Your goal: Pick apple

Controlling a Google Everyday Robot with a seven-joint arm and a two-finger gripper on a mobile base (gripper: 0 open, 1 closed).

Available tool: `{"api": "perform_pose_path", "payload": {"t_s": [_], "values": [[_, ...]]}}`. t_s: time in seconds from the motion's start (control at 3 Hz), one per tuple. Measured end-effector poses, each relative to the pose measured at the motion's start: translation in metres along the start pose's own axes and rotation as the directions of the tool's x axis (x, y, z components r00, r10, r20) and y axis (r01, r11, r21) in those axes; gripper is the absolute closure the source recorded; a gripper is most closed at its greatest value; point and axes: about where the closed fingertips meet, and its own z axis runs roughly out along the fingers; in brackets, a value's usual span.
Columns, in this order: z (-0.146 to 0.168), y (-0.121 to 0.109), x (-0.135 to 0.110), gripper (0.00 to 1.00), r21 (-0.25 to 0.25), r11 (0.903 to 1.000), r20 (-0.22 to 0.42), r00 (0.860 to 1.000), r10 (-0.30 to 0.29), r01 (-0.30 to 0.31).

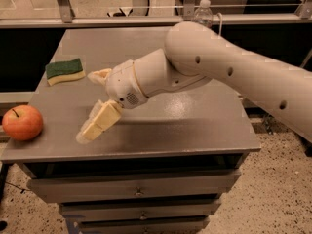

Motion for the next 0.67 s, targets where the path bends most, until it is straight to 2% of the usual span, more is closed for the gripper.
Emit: {"api": "perform_pose_path", "payload": {"t_s": [0.33,0.67], "values": [[0.050,-0.014,-0.006,0.00,-0.046,0.9983,0.071,0.997,-0.033,0.036],[0.092,-0.017,-0.014,0.00,-0.080,0.9960,0.122,0.992,-0.030,0.040]]}}
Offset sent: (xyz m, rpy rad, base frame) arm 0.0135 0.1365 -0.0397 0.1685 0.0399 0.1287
